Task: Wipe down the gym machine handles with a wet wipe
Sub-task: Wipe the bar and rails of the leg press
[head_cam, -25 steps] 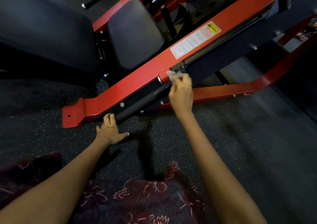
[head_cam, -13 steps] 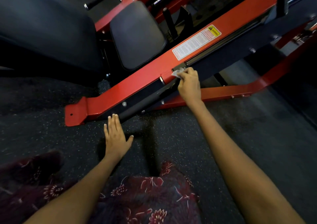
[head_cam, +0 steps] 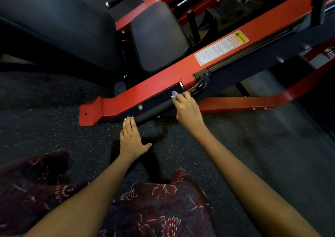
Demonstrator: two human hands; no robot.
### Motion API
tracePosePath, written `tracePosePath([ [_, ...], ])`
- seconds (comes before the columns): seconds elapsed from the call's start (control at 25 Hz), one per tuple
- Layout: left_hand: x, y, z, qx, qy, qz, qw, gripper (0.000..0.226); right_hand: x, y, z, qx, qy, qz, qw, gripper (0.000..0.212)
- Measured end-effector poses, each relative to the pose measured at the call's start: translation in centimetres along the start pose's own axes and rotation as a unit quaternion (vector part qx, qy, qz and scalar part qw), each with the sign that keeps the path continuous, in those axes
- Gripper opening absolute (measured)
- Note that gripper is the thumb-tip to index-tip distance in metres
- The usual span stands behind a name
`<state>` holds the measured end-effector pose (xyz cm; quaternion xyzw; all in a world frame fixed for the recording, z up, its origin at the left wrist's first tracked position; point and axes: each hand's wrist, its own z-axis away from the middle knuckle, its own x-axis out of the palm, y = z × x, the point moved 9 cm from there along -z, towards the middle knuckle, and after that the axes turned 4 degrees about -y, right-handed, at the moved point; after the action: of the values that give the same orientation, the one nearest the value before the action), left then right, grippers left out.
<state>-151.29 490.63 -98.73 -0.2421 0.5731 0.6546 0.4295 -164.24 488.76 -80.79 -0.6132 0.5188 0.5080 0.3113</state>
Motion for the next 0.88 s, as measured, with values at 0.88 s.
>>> tracePosePath([
  [0.88, -0.7, -0.6, 0.4, 0.048, 0.017, 0.026, 0.998, 0.115, 1.7, -3.7, -1.0, -0.122, -0.052, 0.061, 0.989, 0.033],
])
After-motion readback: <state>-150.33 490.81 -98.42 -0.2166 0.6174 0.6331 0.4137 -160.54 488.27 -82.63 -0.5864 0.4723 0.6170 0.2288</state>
